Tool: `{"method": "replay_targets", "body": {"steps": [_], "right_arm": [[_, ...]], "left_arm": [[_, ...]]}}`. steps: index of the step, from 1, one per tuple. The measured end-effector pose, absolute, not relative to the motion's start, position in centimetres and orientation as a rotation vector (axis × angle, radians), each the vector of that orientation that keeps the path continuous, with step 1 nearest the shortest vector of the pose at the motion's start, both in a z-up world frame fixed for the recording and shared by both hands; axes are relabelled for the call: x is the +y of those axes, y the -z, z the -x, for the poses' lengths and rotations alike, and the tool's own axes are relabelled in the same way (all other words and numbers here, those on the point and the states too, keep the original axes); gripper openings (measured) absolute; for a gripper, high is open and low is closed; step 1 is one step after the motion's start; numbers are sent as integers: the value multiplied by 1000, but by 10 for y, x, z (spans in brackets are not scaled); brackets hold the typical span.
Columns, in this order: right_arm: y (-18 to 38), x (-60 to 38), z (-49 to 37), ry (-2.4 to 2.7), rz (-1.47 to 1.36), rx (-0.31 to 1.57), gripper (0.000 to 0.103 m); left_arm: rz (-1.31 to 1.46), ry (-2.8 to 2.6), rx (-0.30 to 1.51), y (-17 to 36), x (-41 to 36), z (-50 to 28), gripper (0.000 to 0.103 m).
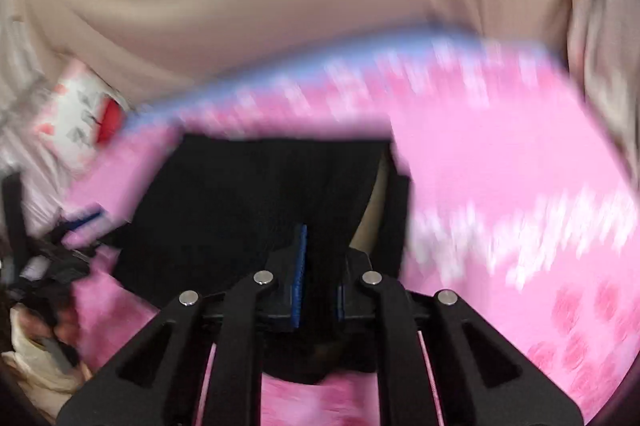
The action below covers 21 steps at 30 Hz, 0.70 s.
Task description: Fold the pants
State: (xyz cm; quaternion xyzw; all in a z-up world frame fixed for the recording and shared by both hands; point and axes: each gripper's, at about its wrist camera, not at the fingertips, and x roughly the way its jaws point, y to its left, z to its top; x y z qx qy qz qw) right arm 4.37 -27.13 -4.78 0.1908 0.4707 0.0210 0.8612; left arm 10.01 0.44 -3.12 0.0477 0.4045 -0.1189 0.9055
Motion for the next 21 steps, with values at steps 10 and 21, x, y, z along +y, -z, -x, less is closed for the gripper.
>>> {"method": "replay_targets", "body": {"steps": [10,21], "right_arm": [[27,-313,-2,172,-361,853,29],[49,-268,-24,-109,-232,969,29]], "left_arm": [[-79,254,813,17,5,-104,87],[-225,366,885,40,-70,-96,88]]}}
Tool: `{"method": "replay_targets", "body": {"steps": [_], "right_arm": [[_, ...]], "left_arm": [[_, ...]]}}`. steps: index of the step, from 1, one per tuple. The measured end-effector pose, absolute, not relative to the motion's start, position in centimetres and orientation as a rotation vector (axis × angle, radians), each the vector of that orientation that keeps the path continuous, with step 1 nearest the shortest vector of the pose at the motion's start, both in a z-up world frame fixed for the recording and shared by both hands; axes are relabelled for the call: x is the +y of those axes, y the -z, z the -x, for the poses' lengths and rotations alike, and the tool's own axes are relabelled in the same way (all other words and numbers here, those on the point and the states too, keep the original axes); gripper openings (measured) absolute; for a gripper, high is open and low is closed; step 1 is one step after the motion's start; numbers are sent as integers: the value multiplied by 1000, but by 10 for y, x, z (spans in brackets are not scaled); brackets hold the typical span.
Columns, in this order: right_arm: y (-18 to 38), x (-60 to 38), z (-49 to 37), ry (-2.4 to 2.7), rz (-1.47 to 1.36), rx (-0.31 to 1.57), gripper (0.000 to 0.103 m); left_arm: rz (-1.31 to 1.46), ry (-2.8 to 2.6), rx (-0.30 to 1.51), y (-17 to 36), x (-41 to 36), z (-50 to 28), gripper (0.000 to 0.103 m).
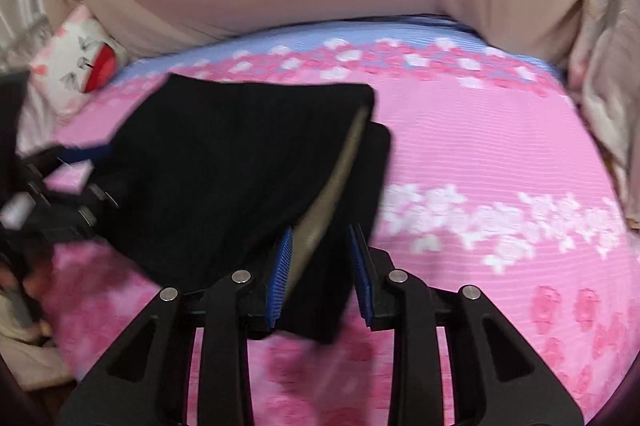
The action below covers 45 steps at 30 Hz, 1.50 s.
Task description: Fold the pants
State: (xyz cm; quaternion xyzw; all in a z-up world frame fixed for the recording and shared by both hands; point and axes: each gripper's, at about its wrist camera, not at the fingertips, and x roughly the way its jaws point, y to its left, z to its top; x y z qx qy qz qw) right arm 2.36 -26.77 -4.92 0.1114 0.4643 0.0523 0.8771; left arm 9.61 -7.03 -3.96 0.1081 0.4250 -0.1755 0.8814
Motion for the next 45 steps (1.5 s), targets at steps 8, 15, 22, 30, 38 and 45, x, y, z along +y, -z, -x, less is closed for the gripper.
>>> {"method": "replay_targets", "body": {"steps": [8,15,22,30,38,45], "right_arm": [[52,-279,-66,-398,-496,968,30],[65,-284,-84,-463,-597,1007,30],[58,-326,-60,-326,-528,960,40],[77,-278,-93,-440,-399,1040,43],[69,-263,-107,-419,-382,987,4],[76,-323,-84,-228,-450,974,4]], "left_arm": [[-362,593,822,40,-129,-54,88],[-319,600,854,51,-155,-82,48],[-152,654,890,21,-121,-106,17],[-106,644,804,-18,-107,-106,17],[-111,669,801,-24,-108,-101,17],[-144,819,810,-19,-136,-74,35]]}}
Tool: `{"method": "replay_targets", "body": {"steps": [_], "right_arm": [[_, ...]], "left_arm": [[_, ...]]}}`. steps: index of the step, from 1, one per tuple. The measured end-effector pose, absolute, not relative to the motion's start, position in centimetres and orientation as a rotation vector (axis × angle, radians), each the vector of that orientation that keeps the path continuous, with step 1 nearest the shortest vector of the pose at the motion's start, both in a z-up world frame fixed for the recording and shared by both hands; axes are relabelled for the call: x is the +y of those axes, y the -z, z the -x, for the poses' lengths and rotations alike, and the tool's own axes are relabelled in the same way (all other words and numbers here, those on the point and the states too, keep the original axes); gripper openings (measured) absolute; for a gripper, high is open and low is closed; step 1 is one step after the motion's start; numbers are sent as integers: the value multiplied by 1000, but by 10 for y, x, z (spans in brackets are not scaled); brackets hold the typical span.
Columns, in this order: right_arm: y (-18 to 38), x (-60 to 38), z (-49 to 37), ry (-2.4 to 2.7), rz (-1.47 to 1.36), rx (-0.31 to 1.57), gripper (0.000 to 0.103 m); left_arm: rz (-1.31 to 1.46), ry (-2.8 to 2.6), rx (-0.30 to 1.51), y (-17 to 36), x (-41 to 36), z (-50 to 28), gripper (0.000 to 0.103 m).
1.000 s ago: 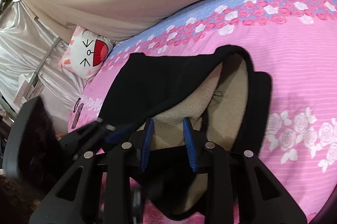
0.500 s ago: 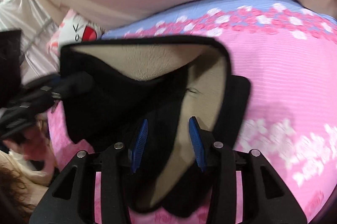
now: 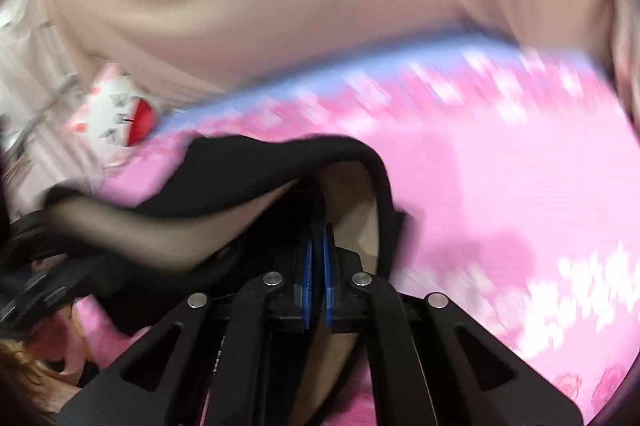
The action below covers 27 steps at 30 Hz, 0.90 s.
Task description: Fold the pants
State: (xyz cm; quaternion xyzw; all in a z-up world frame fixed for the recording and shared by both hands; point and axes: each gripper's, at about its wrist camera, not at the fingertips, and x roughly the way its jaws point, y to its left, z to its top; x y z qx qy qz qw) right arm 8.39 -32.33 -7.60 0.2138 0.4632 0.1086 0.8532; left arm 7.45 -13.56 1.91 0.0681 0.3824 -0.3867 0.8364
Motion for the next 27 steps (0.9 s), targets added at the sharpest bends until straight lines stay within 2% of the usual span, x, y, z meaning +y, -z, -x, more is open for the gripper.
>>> {"method": "replay_targets", "body": {"steps": [1,3,5,7,9,11,13,14,15,17,19,21,22,23,24,26,27], "right_arm": [[92,-325,-85,-237,-470,1013,5],[95,-333,-79,-255,-542,970,6],[74,-338,-68,-232,-511,929,12],[60,-350,-56,-189,-468,900,12],[49,-369,-39,-118,-478,876,12],[43,-386,-25,-100,-537,863,13],[41,-386,-20,-140,-598,861,32],[40,-381,-20,-157,-614,857,52],[39,-377,-23,-178,-630,853,61],[34,-366,-28,-242,-652,839,61],[30,-353,-40,-282,-649,852,65],[36,-338,-55,-270,-599,900,72],[43,-328,-65,-250,-551,942,72],[50,-321,-71,-229,-519,968,65],[56,-311,-78,-217,-476,990,27],[48,-304,-73,-186,-426,966,10],[37,-303,-70,-175,-415,920,6]], "left_arm": [[-165,815,837,-7,-143,-74,35],[-187,803,886,14,-151,-76,35],[-187,778,899,21,-149,-78,35],[-174,766,882,14,-137,-77,38],[-152,726,834,0,-118,-75,61],[-117,704,783,-13,-97,-73,73],[-78,669,753,-23,-76,-75,77],[-70,645,744,-26,-69,-78,77],[-66,606,735,-27,-61,-82,77],[-65,519,736,-27,-49,-90,79],[-67,442,736,-21,-41,-102,84],[-85,332,760,-6,-36,-123,84],[-91,293,775,0,-33,-130,84],[-94,254,795,8,-31,-137,84],[-99,227,812,19,-28,-144,84],[-140,168,822,33,-25,-150,84],[-178,134,818,42,-25,-153,87]]}}
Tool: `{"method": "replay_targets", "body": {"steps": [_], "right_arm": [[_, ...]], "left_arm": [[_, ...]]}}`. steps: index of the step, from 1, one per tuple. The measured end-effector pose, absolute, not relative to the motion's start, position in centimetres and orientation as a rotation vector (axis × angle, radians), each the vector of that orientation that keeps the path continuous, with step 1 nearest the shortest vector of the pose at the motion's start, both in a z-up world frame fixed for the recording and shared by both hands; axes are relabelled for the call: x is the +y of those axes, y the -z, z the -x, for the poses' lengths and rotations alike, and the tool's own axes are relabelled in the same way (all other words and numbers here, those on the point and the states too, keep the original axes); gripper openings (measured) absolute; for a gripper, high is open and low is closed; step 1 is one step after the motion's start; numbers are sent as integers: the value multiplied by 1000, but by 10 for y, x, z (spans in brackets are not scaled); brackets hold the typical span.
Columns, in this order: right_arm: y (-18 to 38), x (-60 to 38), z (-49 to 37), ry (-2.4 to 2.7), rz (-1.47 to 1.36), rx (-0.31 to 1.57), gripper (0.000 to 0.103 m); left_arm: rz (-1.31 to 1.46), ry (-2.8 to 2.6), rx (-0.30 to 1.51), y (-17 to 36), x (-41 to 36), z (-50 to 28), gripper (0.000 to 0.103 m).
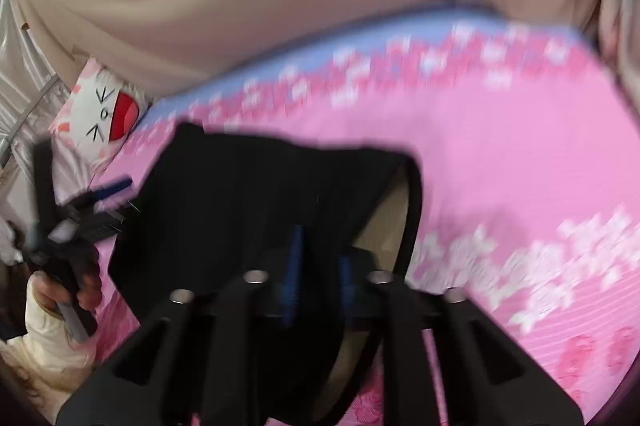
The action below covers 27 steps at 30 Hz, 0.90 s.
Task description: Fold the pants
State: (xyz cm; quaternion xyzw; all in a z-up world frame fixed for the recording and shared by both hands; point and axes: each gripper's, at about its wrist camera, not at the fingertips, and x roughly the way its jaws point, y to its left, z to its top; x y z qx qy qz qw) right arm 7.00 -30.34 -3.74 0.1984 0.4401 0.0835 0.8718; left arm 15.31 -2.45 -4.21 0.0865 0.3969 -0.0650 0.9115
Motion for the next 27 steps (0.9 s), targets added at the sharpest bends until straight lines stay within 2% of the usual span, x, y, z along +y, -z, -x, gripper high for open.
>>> {"method": "replay_targets", "body": {"steps": [1,4,5,6,8,12,15,18,24,27], "right_arm": [[28,-309,-67,-164,-416,869,6],[66,-328,-85,-93,-416,1018,15],[74,-331,-84,-89,-452,1032,16],[70,-334,-79,-80,-478,1006,22],[40,-332,-64,14,-430,935,22],[-19,-307,-48,74,-352,795,38],[-35,-252,-75,-128,-347,816,38],[-27,-172,-126,-291,-228,874,36],[48,-89,-210,-272,-75,1025,37],[75,-55,-220,-261,23,996,36]], "left_arm": [[-186,128,816,48,-23,-154,87],[-134,174,817,55,-14,-156,88],[-110,189,821,53,-11,-155,88],[-79,201,818,46,-3,-154,87],[-61,175,784,31,10,-147,87],[-44,93,688,1,53,-133,87],[-22,50,678,-5,76,-127,88],[1,59,700,-1,86,-126,88],[-16,61,698,6,107,-112,88],[-10,77,708,11,114,-112,88]]}}
